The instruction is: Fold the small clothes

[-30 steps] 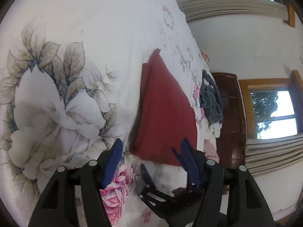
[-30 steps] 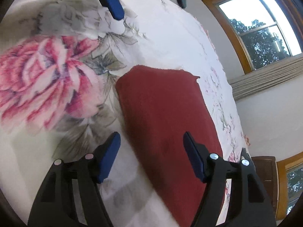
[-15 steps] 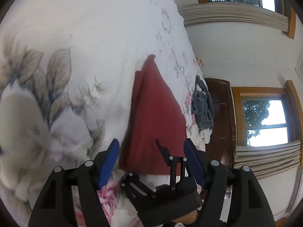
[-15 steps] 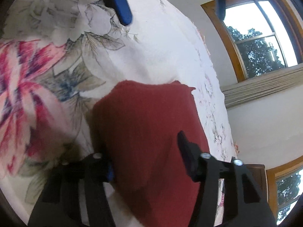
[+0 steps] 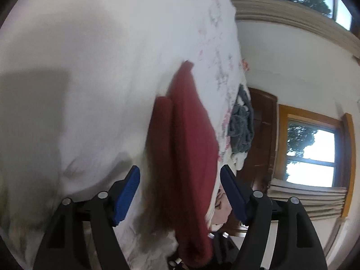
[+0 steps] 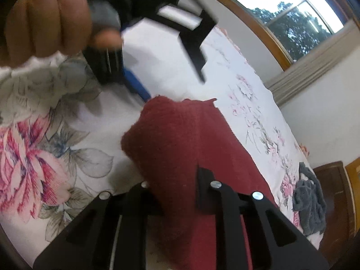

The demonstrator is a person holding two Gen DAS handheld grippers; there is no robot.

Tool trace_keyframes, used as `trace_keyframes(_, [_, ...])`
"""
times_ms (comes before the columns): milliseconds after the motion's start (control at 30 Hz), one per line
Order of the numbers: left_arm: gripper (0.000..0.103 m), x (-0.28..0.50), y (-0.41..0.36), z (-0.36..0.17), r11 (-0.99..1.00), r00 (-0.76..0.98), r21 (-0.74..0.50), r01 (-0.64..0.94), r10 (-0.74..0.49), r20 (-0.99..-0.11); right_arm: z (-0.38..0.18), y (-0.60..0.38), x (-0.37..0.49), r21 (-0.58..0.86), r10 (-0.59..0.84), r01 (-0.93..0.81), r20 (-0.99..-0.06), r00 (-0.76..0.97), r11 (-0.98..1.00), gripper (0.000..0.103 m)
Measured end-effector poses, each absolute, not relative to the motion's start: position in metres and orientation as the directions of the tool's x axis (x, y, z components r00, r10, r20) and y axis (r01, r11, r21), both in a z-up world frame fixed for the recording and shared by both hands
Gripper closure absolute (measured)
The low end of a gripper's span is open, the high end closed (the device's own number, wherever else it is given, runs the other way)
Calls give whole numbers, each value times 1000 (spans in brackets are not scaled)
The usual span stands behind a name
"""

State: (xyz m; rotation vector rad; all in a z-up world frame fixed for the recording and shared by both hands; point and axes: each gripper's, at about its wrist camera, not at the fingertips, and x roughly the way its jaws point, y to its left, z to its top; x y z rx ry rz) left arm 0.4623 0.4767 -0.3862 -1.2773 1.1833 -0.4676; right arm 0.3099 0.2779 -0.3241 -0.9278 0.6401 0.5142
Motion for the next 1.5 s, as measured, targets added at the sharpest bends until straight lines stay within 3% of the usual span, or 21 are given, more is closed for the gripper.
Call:
trace_keyframes(233, [28,508,445,-393,363,283,-882,-299,-849,-446,-315,271,316,-538,140,-646,-700,700,542,88])
trace_keyframes(500, [30,559,416,-395,508,131,-819,-267,-823,-553,-308,267,315,-500,151,-638,-706,692,585,88])
trace_keyframes(567, [48,564,411,-390,542,113,-801,-254,-806,-581,-306,266,317,-489,155,-634,-706,691,599,88])
trace_keyframes(600, [62,565,409,-389,551,100,-796,-252,-803,-588,-305,265,318,-484,156,-630,-705,692,608,88])
trace_keyframes(833, [83,564,407,-378,601,86,-764,-233,-770,-632,-300,258,322,-450,171,-619,-704,690,644,88])
trace_keyframes(1133, [87,566,398,-329,675,104,-714,-186,-709,-698,-276,246,320,-401,188,-586,-691,698,704,88])
trace_keyframes(1500, [87,573,345,-235,826,94,-555,-99,-548,-831,-224,197,323,-227,231,-501,-682,694,835,88])
